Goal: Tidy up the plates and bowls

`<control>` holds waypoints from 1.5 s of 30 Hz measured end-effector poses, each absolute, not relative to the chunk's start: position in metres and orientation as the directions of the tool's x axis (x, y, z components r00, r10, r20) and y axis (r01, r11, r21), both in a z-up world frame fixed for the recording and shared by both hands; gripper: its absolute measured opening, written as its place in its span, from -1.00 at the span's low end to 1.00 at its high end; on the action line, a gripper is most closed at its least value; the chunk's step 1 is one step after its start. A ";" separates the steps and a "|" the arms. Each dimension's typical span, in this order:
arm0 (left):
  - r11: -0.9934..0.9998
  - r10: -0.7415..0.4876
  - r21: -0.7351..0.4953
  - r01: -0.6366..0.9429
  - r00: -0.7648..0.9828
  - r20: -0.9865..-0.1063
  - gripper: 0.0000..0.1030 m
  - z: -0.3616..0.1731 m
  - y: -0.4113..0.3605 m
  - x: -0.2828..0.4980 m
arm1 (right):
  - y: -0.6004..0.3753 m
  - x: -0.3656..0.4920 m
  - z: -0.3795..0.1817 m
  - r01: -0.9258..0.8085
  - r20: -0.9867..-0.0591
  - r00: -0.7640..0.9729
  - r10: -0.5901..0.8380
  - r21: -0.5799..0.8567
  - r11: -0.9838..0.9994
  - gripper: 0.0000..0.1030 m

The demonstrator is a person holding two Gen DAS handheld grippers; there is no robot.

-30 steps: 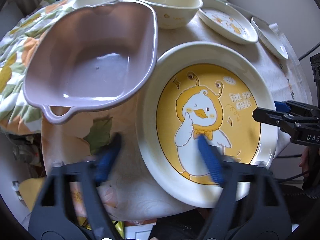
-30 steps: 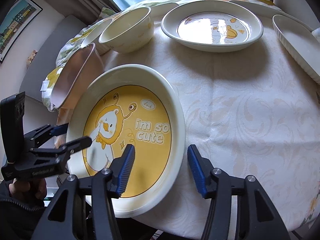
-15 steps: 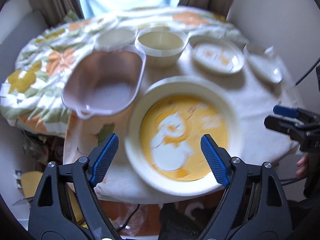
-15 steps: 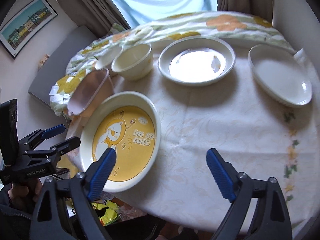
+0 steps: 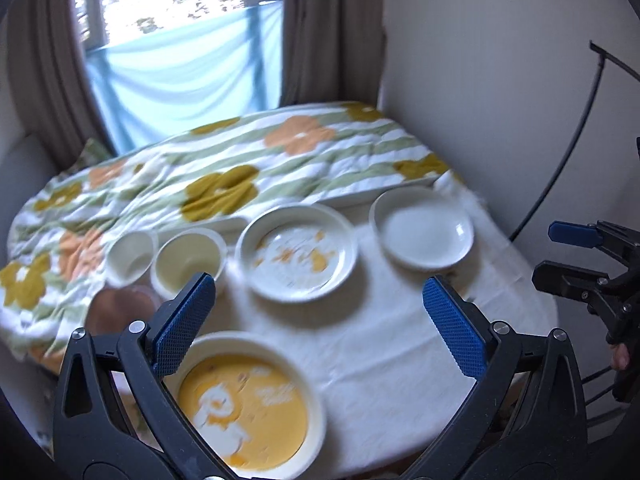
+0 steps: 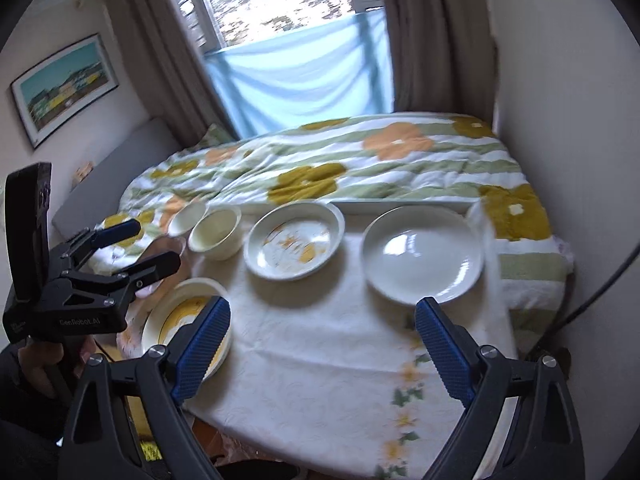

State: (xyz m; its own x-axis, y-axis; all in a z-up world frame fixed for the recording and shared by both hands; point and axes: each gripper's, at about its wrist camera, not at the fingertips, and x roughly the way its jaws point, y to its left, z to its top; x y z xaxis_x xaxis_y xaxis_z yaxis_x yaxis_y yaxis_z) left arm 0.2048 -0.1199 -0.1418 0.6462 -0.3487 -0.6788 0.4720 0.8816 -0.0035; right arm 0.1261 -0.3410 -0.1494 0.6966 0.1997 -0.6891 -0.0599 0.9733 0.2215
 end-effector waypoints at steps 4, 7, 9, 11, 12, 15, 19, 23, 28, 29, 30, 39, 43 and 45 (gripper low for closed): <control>0.822 -0.425 -0.024 0.569 0.585 -0.691 1.00 -0.140 -0.159 0.246 | -0.371 0.138 -0.150 0.085 -0.717 0.693 0.081 0.192 0.978 0.79; 0.755 -0.482 -0.057 0.653 0.495 -0.723 1.00 -0.149 -0.192 0.279 | -0.392 0.151 -0.165 0.166 -0.744 0.667 0.037 0.197 0.966 0.79; 0.705 -0.508 -0.099 0.702 0.404 -0.761 1.00 -0.162 -0.214 0.305 | -0.404 0.159 -0.177 0.224 -0.766 0.642 0.033 0.229 0.947 0.79; 0.667 -0.520 -0.137 0.733 0.325 -0.790 1.00 -0.179 -0.234 0.331 | -0.414 0.168 -0.193 0.273 -0.781 0.622 0.062 0.291 0.917 0.79; 0.648 -0.524 -0.154 0.746 0.290 -0.800 1.00 -0.188 -0.244 0.344 | -0.419 0.172 -0.203 0.302 -0.785 0.614 0.081 0.328 0.895 0.79; 0.614 -0.511 -0.180 0.769 0.214 -0.833 0.93 -0.216 -0.264 0.374 | -0.432 0.187 -0.231 0.392 -0.807 0.584 0.091 0.378 0.839 0.79; 0.576 -0.472 -0.211 0.789 0.111 -0.875 0.15 -0.262 -0.291 0.408 | -0.444 0.205 -0.263 0.489 -0.817 0.569 0.092 0.426 0.761 0.60; 0.566 -0.461 -0.258 0.783 0.041 -0.887 0.01 -0.299 -0.299 0.425 | -0.451 0.219 -0.290 0.578 -0.840 0.537 0.073 0.430 0.693 0.26; 0.538 -0.449 -0.275 0.797 -0.005 -0.893 -0.22 -0.318 -0.313 0.436 | -0.458 0.226 -0.309 0.644 -0.854 0.518 0.050 0.427 0.635 0.01; 0.534 -0.449 -0.278 0.799 -0.010 -0.893 -0.26 -0.320 -0.315 0.438 | -0.459 0.227 -0.311 0.651 -0.856 0.514 0.044 0.423 0.630 -0.04; 0.531 -0.447 -0.278 0.800 -0.014 -0.894 -0.37 -0.322 -0.317 0.440 | -0.459 0.228 -0.313 0.656 -0.858 0.511 0.040 0.420 0.627 -0.08; 0.520 -0.448 -0.252 0.816 0.009 -0.894 -0.68 -0.327 -0.323 0.446 | -0.457 0.235 -0.317 0.689 -0.869 0.494 -0.010 0.385 0.614 -0.68; 0.525 -0.442 -0.239 0.817 0.021 -0.897 -0.68 -0.327 -0.324 0.445 | -0.457 0.237 -0.318 0.685 -0.871 0.491 -0.017 0.374 0.625 -0.68; 0.523 -0.434 -0.218 0.824 0.037 -0.900 -0.68 -0.326 -0.325 0.442 | -0.457 0.236 -0.317 0.684 -0.871 0.491 -0.011 0.377 0.625 -0.68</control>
State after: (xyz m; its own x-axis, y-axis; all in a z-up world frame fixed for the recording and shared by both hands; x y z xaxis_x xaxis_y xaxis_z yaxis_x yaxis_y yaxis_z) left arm 0.4422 -0.3248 -0.3264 0.0372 -0.4337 -0.9003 0.8239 0.5231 -0.2179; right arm 0.2364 -0.4572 -0.3173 0.4908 -0.0115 -0.8712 0.6838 0.6247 0.3770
